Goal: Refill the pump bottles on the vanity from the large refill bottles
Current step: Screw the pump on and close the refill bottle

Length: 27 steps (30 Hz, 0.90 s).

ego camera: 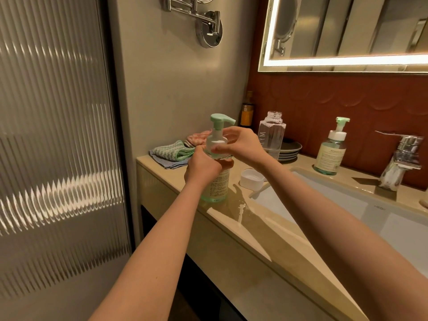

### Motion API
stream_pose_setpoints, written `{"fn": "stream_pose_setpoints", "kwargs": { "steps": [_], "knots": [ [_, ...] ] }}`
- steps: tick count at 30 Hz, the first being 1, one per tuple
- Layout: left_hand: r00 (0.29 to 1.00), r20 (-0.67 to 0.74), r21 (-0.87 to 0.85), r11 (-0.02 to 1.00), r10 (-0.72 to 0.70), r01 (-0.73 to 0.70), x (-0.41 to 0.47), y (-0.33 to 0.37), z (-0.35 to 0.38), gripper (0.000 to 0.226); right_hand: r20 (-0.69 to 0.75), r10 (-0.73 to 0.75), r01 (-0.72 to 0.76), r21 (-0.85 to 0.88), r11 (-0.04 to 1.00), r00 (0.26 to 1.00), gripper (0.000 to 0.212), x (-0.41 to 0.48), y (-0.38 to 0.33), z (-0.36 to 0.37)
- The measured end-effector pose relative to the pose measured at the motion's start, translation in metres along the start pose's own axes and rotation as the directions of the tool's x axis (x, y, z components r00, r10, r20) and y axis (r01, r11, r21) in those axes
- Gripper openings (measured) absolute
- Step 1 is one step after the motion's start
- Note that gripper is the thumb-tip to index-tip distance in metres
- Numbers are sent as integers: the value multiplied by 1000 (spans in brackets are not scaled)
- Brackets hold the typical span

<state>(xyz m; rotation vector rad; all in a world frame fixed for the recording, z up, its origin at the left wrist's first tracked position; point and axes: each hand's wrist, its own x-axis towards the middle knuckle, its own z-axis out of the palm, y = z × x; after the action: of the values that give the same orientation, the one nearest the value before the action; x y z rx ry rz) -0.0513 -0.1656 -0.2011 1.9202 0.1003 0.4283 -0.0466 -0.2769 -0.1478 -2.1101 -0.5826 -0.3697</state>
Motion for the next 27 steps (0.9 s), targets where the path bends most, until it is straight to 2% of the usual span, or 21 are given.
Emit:
{"fn": "stream_pose_setpoints", "kwargs": {
  "steps": [3, 6, 8, 10, 13, 14, 17, 18, 19, 21, 24, 26, 27],
  "knots": [
    [1000, 8, -7, 1000, 4, -4, 0, 0, 0, 61, -8, -14, 13, -97, 995, 1000, 61, 0, -2, -1],
    [1000, 8, 6, 1000, 3, -3, -1, 0, 0, 61, 142, -6, -4, 67, 998, 990, 47, -1, -3, -1],
    [1000, 12, -10, 1000, -7, 7, -1, 0, 1, 60, 167, -10, -12, 129, 992, 986, 41, -3, -3, -1],
    [1000, 15, -37, 999, -20, 21, 0, 0, 0, 60, 92, -12, 8, 48, 999, 996, 40, -2, -1, -2],
    [1000, 14, -32, 999, -16, 16, 0, -1, 1, 62, -10, 1, -3, -187, 982, 1000, 53, 1, -3, -4],
    [1000, 14, -19, 1000, -2, 3, 0, -1, 1, 61, 24, 9, -5, -174, 985, 1000, 55, 2, -4, -4],
    [1000, 12, 10, 1000, 6, -6, -2, 1, 0, 58, 183, 20, -30, 51, 998, 983, 51, 0, -5, -3],
    [1000, 11, 14, 1000, -4, 4, -2, 2, 0, 60, 196, 14, -29, 76, 997, 981, 48, -3, -4, -4],
    [1000, 10, 12, 1000, -14, 14, -3, 3, -1, 62, 169, 0, -8, 45, 999, 986, 44, -4, -3, -5],
    [1000, 11, -5, 1000, -20, 20, -3, 3, -2, 67, 48, -25, 32, -144, 989, 999, 42, -3, -3, -4],
    [1000, 13, -3, 1000, -7, 7, -3, 2, -2, 66, -125, -51, -18, -502, 865, 991, 47, -3, -9, 8],
    [999, 21, -16, 1000, 24, -24, -4, 3, -1, 71, -120, -109, 19, -582, 813, 987, 53, -3, -12, 13],
    [999, 28, -18, 999, 32, -32, -3, 2, -1, 76, -97, -103, 32, -555, 831, 990, 52, -2, -14, 12]
  ]
}}
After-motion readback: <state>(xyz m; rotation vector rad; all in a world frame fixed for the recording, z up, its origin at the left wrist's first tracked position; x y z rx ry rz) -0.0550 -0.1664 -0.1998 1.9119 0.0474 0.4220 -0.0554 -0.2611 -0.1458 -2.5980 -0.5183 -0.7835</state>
